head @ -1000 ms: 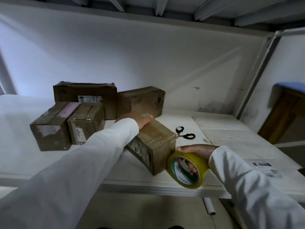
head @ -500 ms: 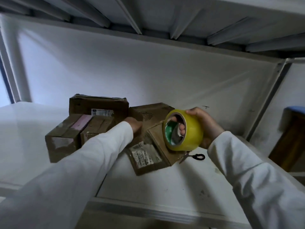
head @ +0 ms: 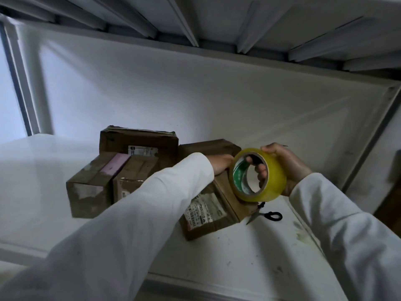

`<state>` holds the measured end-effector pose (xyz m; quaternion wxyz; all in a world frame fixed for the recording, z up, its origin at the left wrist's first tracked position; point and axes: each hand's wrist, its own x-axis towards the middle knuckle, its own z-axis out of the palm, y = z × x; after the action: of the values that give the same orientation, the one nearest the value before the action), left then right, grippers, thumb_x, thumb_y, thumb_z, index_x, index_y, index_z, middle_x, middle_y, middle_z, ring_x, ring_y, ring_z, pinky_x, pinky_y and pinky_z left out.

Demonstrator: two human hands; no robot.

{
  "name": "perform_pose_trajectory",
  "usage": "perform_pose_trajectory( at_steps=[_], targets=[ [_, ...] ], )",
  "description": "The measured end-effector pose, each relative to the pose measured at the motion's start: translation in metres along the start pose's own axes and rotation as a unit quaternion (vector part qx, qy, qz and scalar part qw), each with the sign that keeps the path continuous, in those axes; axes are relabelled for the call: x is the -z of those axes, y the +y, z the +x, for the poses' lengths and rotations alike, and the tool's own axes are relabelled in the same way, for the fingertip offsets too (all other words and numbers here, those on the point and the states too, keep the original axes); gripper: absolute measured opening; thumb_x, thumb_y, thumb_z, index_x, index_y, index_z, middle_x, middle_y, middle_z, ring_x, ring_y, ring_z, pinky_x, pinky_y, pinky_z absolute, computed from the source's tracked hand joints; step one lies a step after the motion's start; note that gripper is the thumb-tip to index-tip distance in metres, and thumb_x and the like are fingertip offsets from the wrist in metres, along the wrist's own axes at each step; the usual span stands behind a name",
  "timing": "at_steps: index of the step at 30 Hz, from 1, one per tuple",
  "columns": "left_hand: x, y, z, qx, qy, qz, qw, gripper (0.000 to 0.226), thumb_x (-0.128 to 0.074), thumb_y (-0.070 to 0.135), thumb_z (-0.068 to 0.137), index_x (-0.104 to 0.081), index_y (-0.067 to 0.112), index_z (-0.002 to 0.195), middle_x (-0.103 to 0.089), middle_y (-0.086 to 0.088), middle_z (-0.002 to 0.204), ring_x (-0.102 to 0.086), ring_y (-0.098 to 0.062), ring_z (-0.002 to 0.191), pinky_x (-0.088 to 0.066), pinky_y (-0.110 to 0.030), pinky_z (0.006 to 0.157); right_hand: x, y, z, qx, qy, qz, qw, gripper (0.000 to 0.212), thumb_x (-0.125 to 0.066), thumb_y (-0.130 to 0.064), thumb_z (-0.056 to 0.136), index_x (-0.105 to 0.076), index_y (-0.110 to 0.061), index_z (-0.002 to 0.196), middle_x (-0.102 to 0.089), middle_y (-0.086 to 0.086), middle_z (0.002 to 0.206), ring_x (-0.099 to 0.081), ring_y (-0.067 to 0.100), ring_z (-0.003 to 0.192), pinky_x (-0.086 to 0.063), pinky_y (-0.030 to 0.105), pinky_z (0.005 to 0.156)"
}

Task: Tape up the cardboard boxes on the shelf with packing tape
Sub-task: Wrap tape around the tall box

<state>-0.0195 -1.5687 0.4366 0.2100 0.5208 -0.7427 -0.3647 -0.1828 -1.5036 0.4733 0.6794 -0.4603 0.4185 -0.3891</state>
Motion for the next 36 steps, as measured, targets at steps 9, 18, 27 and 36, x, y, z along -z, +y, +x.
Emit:
perform_pose_trajectory(
  at_steps=[9, 18, 27, 36],
  targets=[
    [0.020, -0.014, 0.011, 0.048, 0.046, 0.041, 0.997, 0.055, -0.045, 0.053, 0.092, -0.051, 0.020, 0.135, -0.051, -0.006, 0.138, -0.050, -0.023, 0.119, -0.036, -0.031, 0.102, 0.000, 0.013, 0.009, 0.062, -0.004, 0.003, 0.998, 0.043, -0.045, -0.040, 0.089, -0.068, -0.004, 0.084, -0.062, 0.008, 0.059, -0.061, 0.017, 0.050, -0.055, 0.024, 0.053],
    [0.035, -0.034, 0.027, 0.057, 0.056, 0.092, 0.993, 0.022, -0.049, 0.040, 0.084, -0.052, 0.019, 0.075, -0.053, 0.003, 0.073, -0.052, -0.022, 0.081, -0.044, -0.032, 0.079, -0.036, 0.009, 0.048, 0.085, 0.043, -0.044, 0.994, 0.046, -0.049, -0.045, 0.092, -0.060, -0.002, 0.105, -0.061, 0.007, 0.059, -0.058, 0.017, 0.050, -0.050, 0.027, 0.054],
    [0.050, -0.064, 0.032, 0.218, 0.057, 0.082, 0.971, 0.080, -0.046, 0.063, 0.088, -0.036, 0.007, 0.144, -0.044, -0.012, 0.144, -0.044, -0.030, 0.129, -0.032, -0.037, 0.110, -0.039, -0.038, 0.038, -0.040, 0.044, -0.245, 0.968, 0.034, -0.057, -0.040, 0.090, -0.063, -0.010, 0.075, -0.059, 0.002, 0.050, -0.055, 0.013, 0.040, -0.051, 0.019, 0.046],
    [0.047, -0.062, 0.034, 0.222, 0.056, 0.087, 0.969, 0.085, -0.041, 0.067, 0.088, -0.031, 0.006, 0.147, -0.033, -0.012, 0.151, -0.037, -0.029, 0.135, -0.027, -0.034, 0.113, -0.004, -0.012, 0.003, -0.221, 0.059, -0.383, 0.895, 0.036, -0.053, -0.038, 0.092, -0.057, -0.009, 0.072, -0.053, 0.004, 0.045, -0.049, 0.013, 0.035, -0.042, 0.016, 0.040]
  ],
)
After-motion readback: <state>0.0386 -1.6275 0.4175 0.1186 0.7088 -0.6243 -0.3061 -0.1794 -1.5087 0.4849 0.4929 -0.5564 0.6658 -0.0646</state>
